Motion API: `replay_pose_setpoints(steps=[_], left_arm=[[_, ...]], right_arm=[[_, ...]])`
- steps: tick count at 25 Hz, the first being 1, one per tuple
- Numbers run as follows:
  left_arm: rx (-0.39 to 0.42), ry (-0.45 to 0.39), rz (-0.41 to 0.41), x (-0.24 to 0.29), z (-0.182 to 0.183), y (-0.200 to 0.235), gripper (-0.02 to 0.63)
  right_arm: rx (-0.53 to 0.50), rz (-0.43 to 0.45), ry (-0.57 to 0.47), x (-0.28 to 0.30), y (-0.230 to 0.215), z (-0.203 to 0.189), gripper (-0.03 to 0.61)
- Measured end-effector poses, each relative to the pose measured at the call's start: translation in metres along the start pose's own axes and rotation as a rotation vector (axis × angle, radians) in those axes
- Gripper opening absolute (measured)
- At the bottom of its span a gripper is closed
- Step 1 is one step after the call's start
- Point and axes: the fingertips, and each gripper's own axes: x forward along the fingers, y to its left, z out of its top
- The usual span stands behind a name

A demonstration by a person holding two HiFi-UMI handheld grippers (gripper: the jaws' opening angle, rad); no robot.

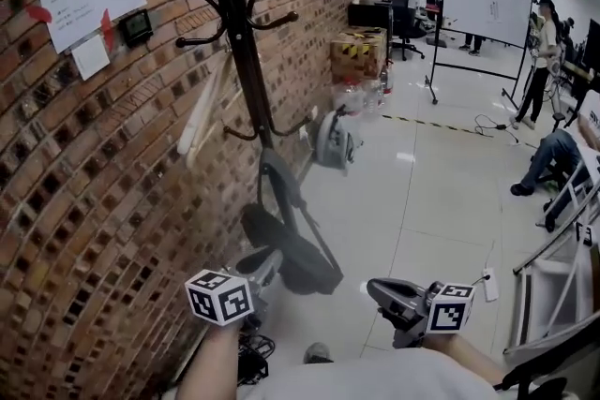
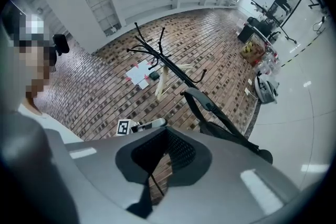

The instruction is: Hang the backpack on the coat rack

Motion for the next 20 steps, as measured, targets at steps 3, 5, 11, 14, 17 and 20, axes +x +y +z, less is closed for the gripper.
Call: replay_pose_setpoints(steps=[3, 5, 11, 14, 17, 20], left_arm=[[-0.009, -0.006, -0.068, -0.033, -0.017, -0.075, 0.0], [-0.011, -0.015, -0.104, -0.048, -0.03, -0.121, 0.0], [-0.032, 0.003, -0.154, -0.082, -0.067, -0.194, 0.0], [-0.062, 0.03, -0.171, -0.09, -0.083, -0.205, 0.0], [-0.087, 0.058, -0.173, -0.105, -0.106, -0.212, 0.0], [-0.08, 0.044, -0.167, -0.129, -0.122, -0.223, 0.0]], right_arm=[[-0.029, 0.024, 0.0, -0.025, 0.018, -0.012, -0.002], [-0.055, 0.037, 0.005, -0.045, 0.03, -0.015, -0.002], [-0.128, 0.133, 0.119, -0.072, 0.088, -0.055, -0.002], [-0.137, 0.16, 0.168, -0.076, 0.107, -0.074, -0.002], [-0.109, 0.164, 0.177, -0.078, 0.129, -0.091, -0.002], [-0.127, 0.16, 0.197, -0.08, 0.152, -0.116, -0.002]])
